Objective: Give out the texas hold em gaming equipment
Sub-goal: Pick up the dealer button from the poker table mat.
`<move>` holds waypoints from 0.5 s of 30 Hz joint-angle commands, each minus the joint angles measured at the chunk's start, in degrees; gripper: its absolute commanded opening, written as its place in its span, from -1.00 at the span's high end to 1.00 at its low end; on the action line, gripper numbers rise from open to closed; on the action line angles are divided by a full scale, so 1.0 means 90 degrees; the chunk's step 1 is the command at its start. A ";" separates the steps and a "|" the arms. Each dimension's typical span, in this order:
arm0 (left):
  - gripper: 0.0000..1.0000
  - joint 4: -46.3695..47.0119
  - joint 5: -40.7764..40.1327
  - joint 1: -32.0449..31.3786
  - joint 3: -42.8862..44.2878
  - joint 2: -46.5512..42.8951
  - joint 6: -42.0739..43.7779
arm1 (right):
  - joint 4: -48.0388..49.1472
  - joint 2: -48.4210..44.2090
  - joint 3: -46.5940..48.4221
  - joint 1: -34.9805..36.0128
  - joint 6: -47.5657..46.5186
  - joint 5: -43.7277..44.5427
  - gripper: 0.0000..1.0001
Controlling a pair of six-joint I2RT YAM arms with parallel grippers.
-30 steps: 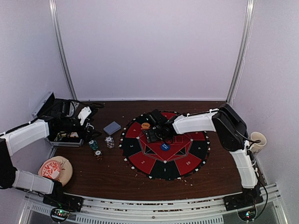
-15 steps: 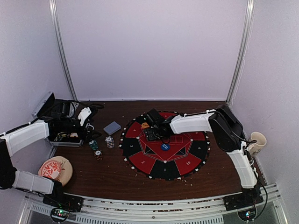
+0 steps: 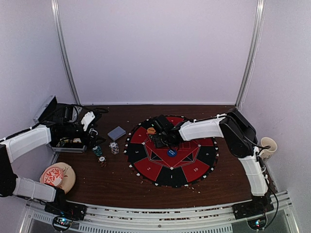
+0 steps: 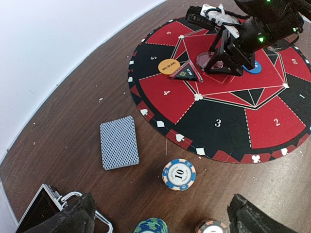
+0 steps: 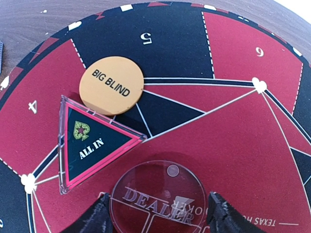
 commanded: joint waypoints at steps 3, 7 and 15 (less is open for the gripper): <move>-0.96 0.0307 0.0053 -0.0007 -0.0046 -0.0075 -0.0058 | -0.0219 -0.0027 -0.0159 0.0027 -0.0122 0.0209 -0.22; -0.96 0.0316 0.0062 -0.0003 -0.0046 -0.0063 -0.0065 | -0.0228 -0.0244 -0.0251 0.0027 -0.0105 0.0274 -0.21; -0.96 0.0321 0.0073 -0.0002 -0.0055 -0.0073 -0.0065 | -0.0032 -0.1349 -0.1029 0.0027 -0.0121 0.0567 -0.17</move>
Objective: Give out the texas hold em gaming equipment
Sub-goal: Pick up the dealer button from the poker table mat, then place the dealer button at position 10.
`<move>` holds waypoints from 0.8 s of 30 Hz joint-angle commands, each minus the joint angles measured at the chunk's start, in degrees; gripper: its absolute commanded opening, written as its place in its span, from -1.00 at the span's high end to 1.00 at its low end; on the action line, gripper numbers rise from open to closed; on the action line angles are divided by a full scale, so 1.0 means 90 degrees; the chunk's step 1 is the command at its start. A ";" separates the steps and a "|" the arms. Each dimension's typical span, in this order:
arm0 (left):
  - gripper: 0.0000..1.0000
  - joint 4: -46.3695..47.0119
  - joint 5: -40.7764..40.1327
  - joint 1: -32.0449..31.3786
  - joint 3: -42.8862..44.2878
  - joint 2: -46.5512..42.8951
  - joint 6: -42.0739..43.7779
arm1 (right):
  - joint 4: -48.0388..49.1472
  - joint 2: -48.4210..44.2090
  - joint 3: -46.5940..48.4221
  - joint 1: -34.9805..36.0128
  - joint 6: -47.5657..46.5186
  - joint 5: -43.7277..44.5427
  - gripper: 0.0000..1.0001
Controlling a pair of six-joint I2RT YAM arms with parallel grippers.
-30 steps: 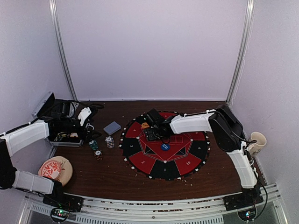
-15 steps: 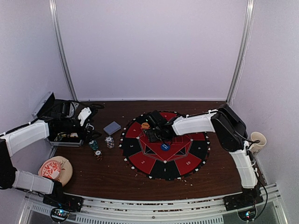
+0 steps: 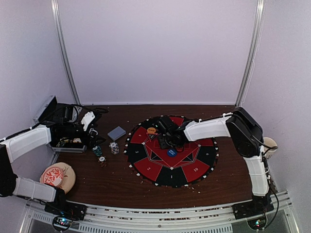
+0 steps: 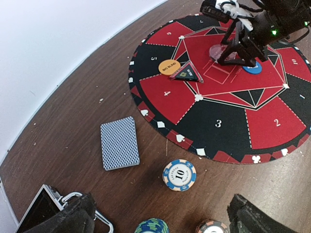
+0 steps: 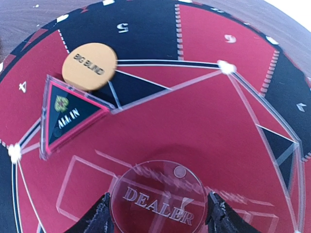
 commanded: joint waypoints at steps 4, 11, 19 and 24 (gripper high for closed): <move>-0.96 0.0317 0.0071 -0.0004 -0.0065 -0.0077 -0.0065 | 0.0069 -0.1466 -0.0980 0.0023 -0.0070 0.0467 -0.16; -0.96 0.0335 0.0122 -0.0007 -0.0065 -0.0049 -0.0065 | 0.0440 -0.2820 -0.2663 0.0022 0.0026 0.0419 -0.15; -0.96 0.0338 0.0136 -0.0005 -0.0065 0.0012 -0.0060 | 0.0924 -0.3448 -0.3818 0.0033 0.0036 0.0129 -0.11; -0.96 0.0336 0.0083 0.0000 -0.0075 -0.0001 -0.0064 | 0.0964 -0.3090 -0.3886 0.0033 0.0085 0.0063 -0.14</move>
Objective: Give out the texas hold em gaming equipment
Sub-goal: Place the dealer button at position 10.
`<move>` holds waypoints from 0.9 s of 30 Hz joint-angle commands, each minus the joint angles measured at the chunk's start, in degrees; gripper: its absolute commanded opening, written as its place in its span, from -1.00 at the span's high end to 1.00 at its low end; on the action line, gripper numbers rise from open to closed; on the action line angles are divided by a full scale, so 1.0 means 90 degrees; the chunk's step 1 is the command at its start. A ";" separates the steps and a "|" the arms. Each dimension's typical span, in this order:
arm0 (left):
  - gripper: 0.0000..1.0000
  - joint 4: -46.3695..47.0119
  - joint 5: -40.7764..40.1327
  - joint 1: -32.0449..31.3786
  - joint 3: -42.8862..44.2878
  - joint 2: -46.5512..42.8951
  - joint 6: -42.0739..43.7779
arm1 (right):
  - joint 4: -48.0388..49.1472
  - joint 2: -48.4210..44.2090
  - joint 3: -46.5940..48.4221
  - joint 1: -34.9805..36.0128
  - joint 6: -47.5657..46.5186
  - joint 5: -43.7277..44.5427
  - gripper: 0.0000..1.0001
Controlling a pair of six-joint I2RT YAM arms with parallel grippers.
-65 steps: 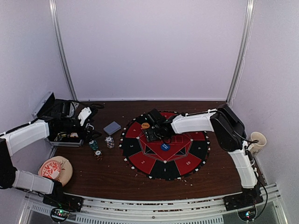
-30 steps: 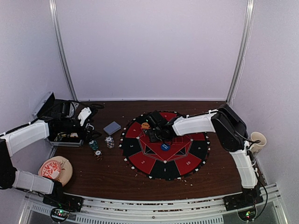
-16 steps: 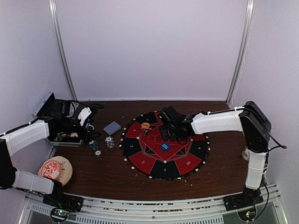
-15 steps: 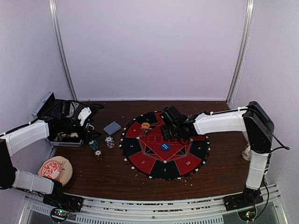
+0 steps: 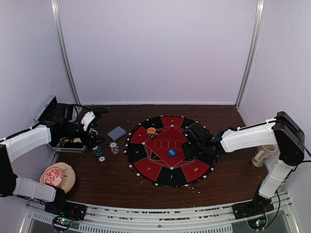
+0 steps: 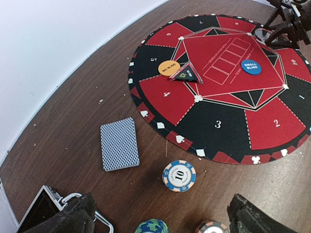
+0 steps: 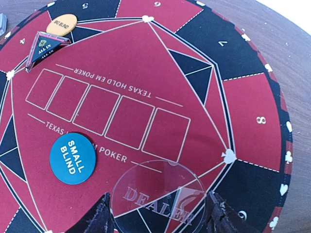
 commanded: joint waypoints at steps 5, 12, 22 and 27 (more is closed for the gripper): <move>-0.96 0.0352 0.0035 -0.0007 -0.0092 0.0005 -0.0060 | 0.0173 0.0335 -0.0171 0.0042 0.0202 -0.0068 -0.14; -0.96 0.0380 0.0052 -0.0001 -0.0073 0.0175 -0.0044 | 0.0363 0.0018 -0.0623 0.0138 0.0253 -0.0303 -0.14; -0.96 0.0419 0.0021 -0.0007 -0.0063 0.0298 -0.0034 | 0.0424 0.0307 -0.0676 0.0225 0.0218 -0.0369 -0.16; -0.96 0.0429 0.0019 0.0000 -0.0063 0.0329 -0.0031 | 0.0328 0.0295 -0.0708 0.0238 0.0283 -0.0234 -0.19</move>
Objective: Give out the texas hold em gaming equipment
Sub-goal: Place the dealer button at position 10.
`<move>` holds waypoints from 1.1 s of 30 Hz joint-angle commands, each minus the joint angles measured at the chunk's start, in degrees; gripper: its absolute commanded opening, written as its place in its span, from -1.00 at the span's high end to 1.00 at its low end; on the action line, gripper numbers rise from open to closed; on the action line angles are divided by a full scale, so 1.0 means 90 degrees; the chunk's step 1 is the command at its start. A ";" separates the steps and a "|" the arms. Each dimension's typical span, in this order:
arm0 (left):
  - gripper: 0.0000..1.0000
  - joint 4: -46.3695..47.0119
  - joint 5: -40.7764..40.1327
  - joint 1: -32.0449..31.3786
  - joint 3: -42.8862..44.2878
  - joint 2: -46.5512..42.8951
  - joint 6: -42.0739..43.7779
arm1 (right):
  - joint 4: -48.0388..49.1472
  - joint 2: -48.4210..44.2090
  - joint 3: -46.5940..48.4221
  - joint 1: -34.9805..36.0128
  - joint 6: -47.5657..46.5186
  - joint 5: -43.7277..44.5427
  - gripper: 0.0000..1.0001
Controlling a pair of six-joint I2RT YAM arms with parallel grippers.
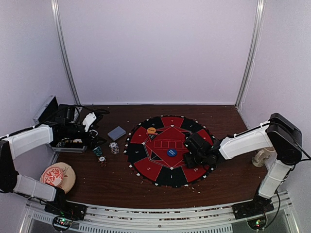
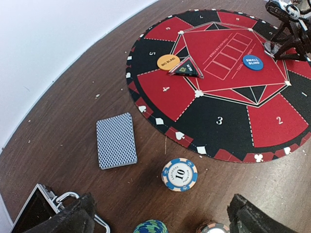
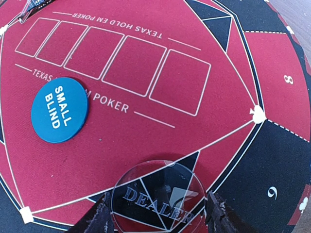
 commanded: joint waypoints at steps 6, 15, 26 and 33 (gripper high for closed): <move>-0.96 0.0287 0.0017 -0.0006 -0.0024 0.0049 -0.0041 | -0.0085 0.0051 -0.0044 0.0063 0.0068 0.0170 -0.18; -0.95 0.0283 0.0026 -0.0007 -0.0024 0.0029 -0.0037 | -0.0131 -0.0056 -0.0108 0.0073 0.0051 0.0211 -0.40; -0.96 0.0278 0.0031 -0.0004 -0.0024 -0.0009 -0.0065 | -0.0197 -0.0202 -0.0135 0.0080 0.0038 0.0381 -0.48; -0.96 0.0278 0.0021 -0.0001 -0.0044 -0.0095 -0.0066 | -0.0162 -0.0244 -0.0180 0.0072 0.0063 0.0251 -0.40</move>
